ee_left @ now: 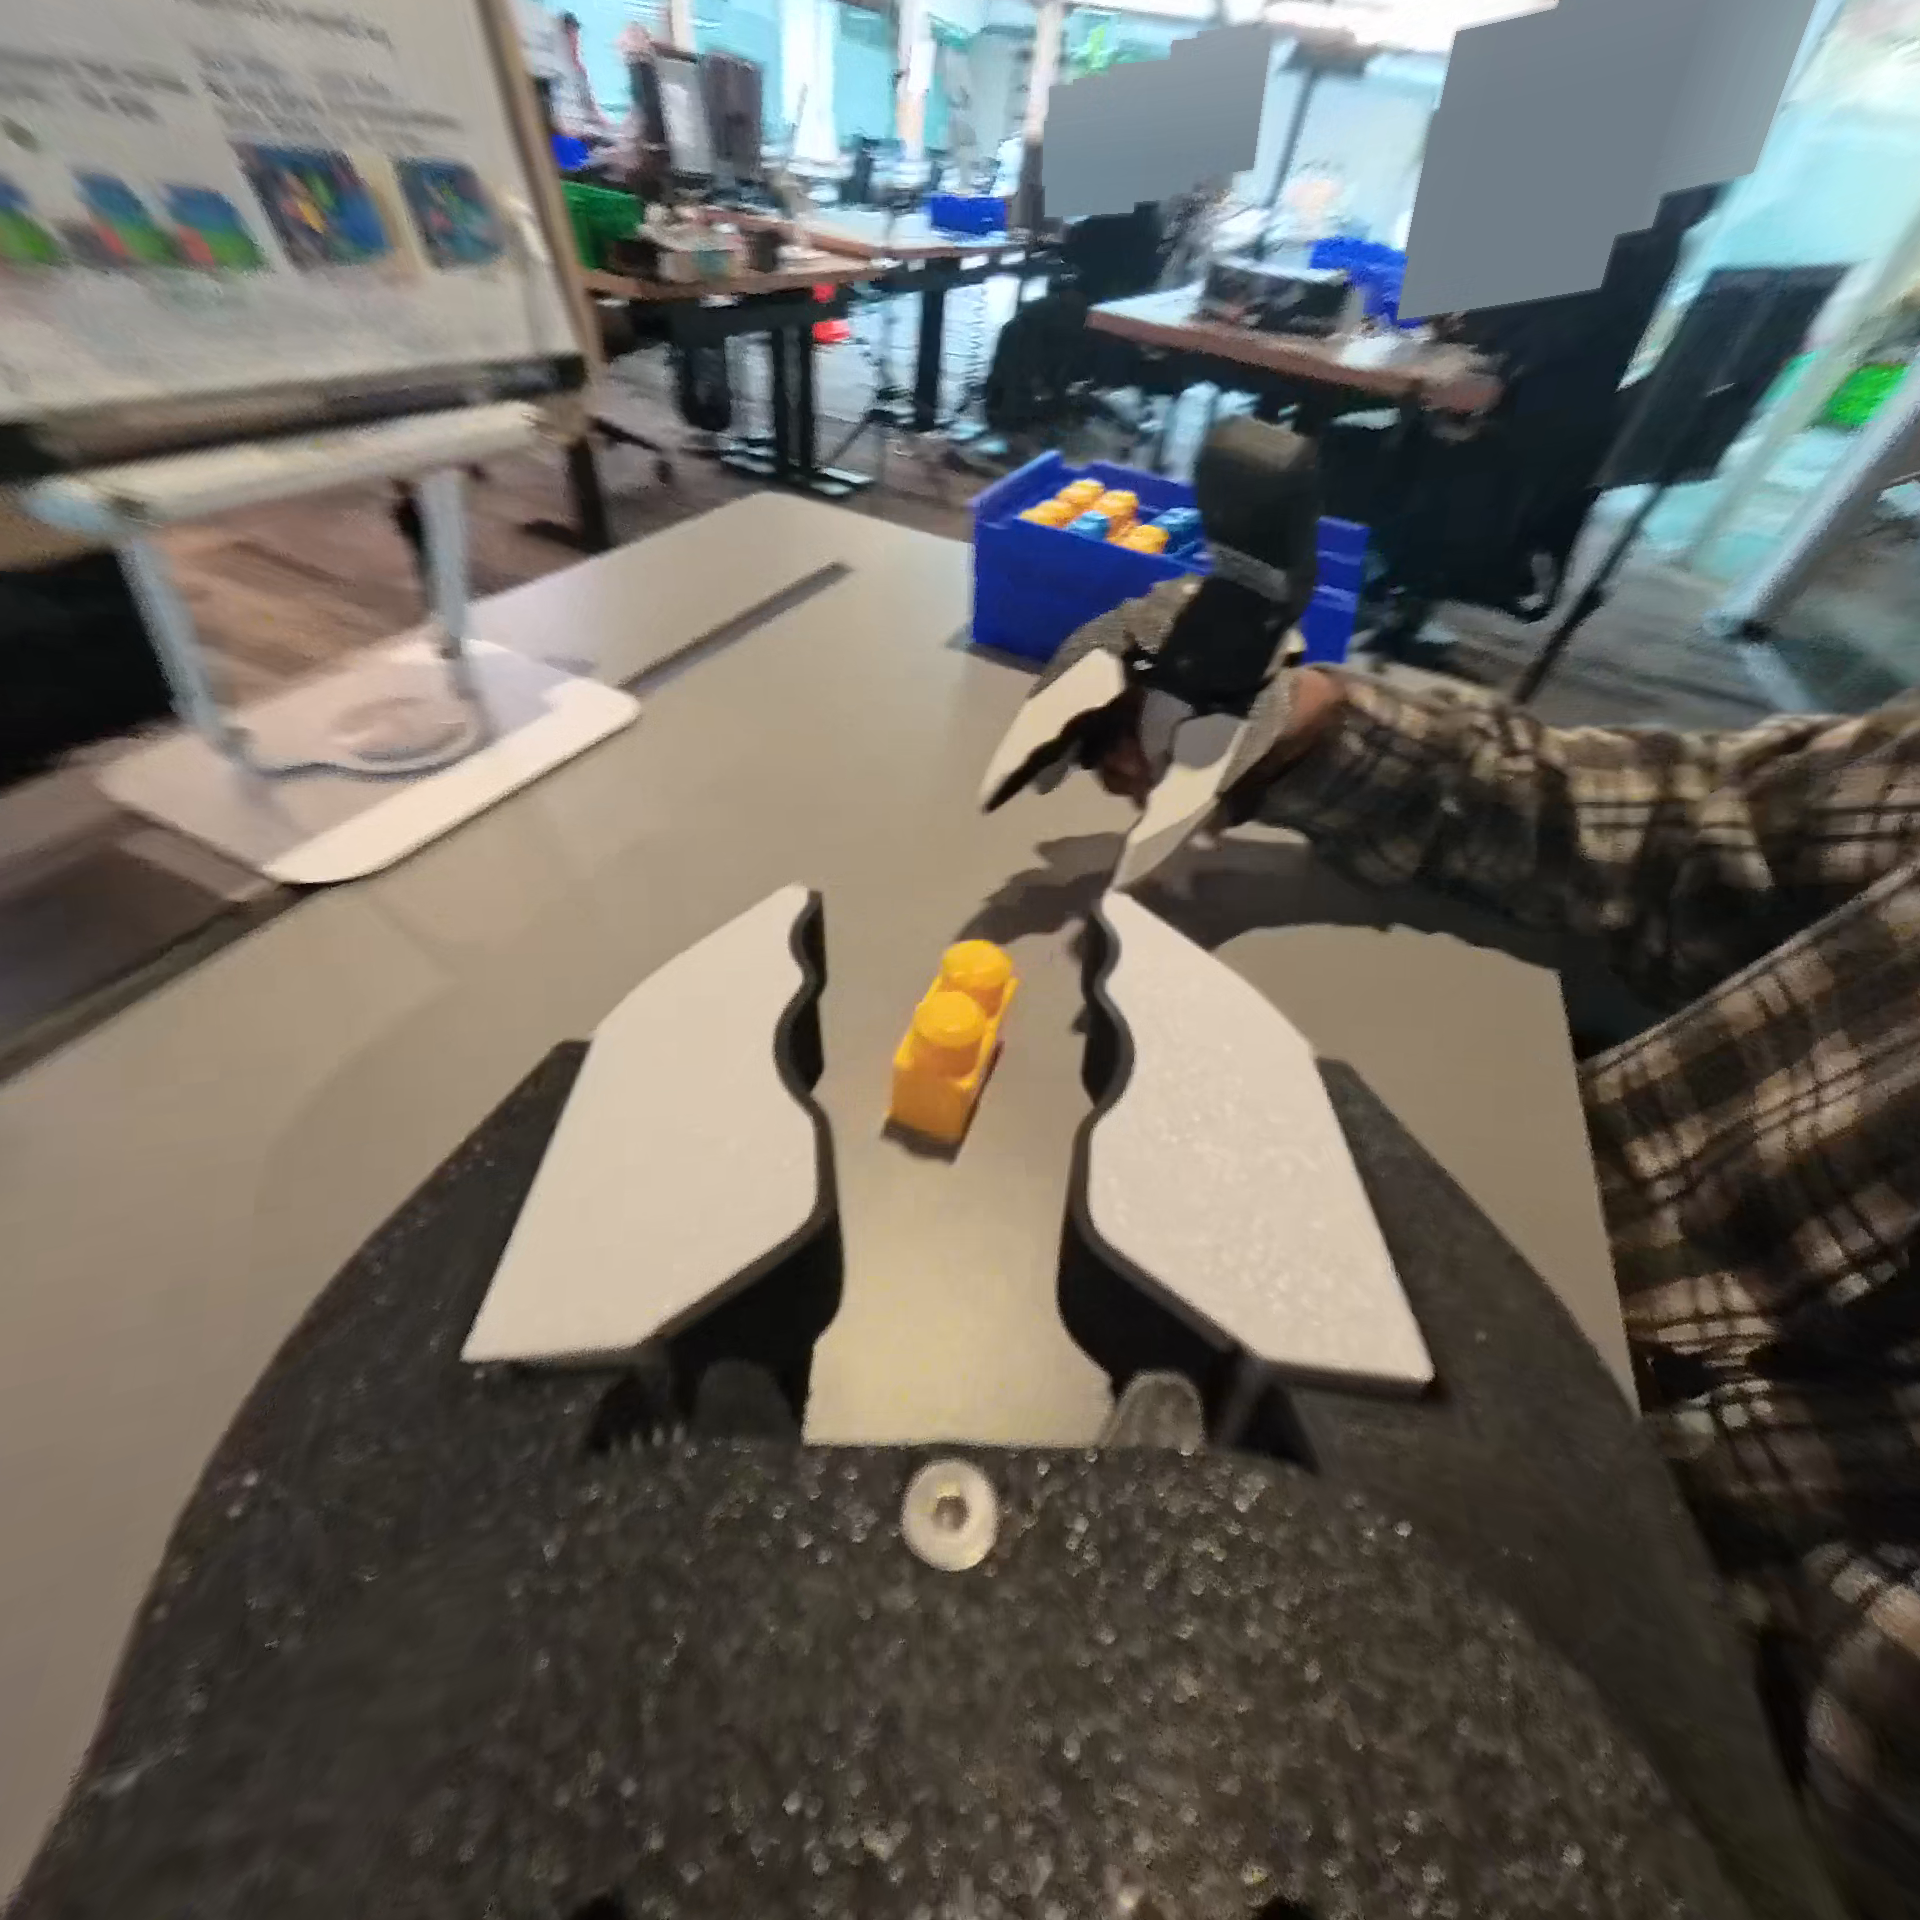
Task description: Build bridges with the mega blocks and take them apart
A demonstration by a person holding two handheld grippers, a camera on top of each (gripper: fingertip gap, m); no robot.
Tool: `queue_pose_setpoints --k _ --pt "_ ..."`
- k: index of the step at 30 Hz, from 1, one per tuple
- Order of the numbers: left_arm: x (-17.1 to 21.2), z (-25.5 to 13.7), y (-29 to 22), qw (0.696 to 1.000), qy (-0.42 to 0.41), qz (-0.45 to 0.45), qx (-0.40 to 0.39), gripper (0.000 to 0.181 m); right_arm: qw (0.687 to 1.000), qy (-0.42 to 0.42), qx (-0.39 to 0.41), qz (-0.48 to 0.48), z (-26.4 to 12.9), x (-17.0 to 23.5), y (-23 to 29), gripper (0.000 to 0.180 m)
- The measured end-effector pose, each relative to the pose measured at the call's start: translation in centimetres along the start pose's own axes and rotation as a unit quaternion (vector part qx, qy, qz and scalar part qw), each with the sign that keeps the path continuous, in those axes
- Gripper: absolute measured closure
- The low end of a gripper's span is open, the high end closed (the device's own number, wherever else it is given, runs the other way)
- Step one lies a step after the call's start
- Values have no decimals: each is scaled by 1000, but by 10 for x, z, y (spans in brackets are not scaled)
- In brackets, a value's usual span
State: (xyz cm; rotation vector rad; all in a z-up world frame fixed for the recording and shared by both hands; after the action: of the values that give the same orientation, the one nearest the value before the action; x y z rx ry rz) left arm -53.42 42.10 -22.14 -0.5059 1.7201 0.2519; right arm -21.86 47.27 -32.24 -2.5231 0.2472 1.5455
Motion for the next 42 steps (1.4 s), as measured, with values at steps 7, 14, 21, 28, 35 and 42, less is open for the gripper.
queue_pose_setpoints --k 7,14,21,28,35,42 --pt "-6 -164 10 953 160 39 -253 132 998 -59 27 -6 -20 6 9 117" --pt "85 -256 21 843 414 -41 -342 131 998 -50 16 -30 -12 5 16 118" --pt "128 -253 26 823 434 -188 -313 137 998 -51 21 -30 -10 3 18 119" --pt "139 -237 36 818 431 -286 -253 136 998 -50 24 -22 -11 6 15 120" --pt "153 -244 50 780 436 -366 -260 137 998 -46 25 -22 -13 7 14 122" --pt "149 -244 76 780 419 -393 -247 139 998 -49 24 -25 -14 6 16 123"
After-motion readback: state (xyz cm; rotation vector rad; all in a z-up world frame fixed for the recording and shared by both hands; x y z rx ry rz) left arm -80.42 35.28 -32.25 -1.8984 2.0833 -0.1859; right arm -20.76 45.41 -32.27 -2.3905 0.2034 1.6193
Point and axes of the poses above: each gripper's, where its closed fingertips meet, z out along the fingers, x out of its underside, y = z × x across the jaws, the point moved 8 cm from there along -z, back along the fingers, and after that the axes turned 1 degree about x, right-handed, at the moved point
